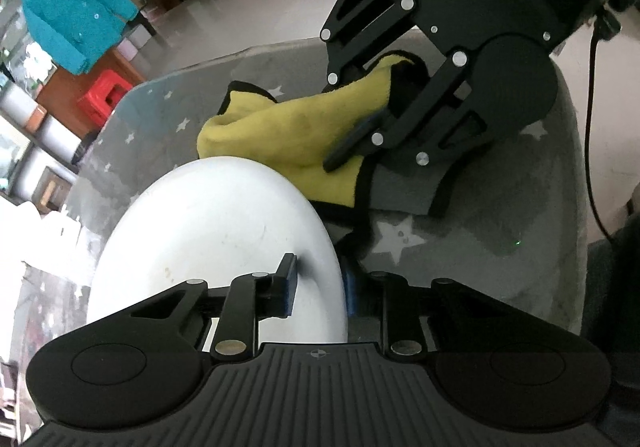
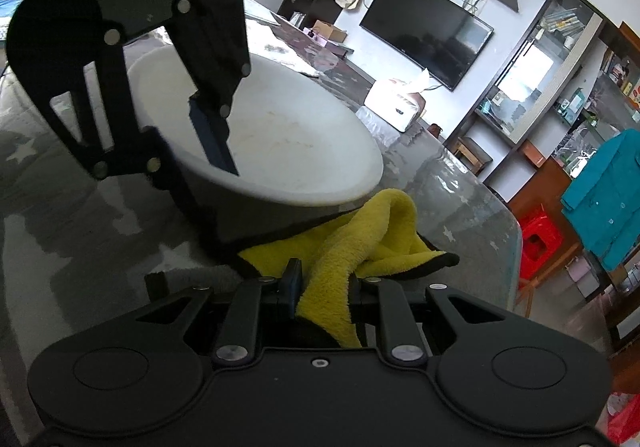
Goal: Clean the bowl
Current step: 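Sweep the yellow cloth across the bowl interior with the right gripper while the left gripper holds the rim, then wipe the bowl interior near the left gripper with the cloth while the left gripper holds the rim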
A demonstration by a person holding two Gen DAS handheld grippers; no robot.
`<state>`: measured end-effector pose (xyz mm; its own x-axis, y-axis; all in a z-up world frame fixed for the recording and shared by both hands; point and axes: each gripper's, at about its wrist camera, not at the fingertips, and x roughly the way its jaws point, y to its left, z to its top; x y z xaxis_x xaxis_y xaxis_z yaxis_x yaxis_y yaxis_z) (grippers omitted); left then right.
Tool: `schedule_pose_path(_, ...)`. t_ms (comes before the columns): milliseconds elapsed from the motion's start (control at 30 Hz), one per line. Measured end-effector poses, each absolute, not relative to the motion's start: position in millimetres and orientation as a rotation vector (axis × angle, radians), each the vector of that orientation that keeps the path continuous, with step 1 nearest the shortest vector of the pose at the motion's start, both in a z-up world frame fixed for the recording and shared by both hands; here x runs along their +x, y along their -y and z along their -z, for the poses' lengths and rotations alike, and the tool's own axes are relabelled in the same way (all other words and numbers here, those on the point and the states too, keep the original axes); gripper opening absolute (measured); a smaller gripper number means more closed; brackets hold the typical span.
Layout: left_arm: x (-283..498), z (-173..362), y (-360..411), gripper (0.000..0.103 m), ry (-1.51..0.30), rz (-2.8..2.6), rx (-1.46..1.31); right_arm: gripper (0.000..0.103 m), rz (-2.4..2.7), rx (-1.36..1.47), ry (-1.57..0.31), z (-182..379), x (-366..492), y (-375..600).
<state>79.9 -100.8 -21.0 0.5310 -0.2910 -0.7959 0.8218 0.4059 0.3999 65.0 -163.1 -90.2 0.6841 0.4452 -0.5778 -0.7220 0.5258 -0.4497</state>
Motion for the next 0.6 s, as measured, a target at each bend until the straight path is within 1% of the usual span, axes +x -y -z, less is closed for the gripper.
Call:
schedule_pose_path(267,67.4,27.9,102.6,0.017,-0.651,0.713,0.959,0.021,-0.736,-0.720,-0.413,90.6,67.2,163.0)
schedule_pose_path(600,57.5,29.1,84.3,0.015,-0.626,0.763,0.973,0.021,-0.763,-0.731,-0.398,90.7,80.5,157.5)
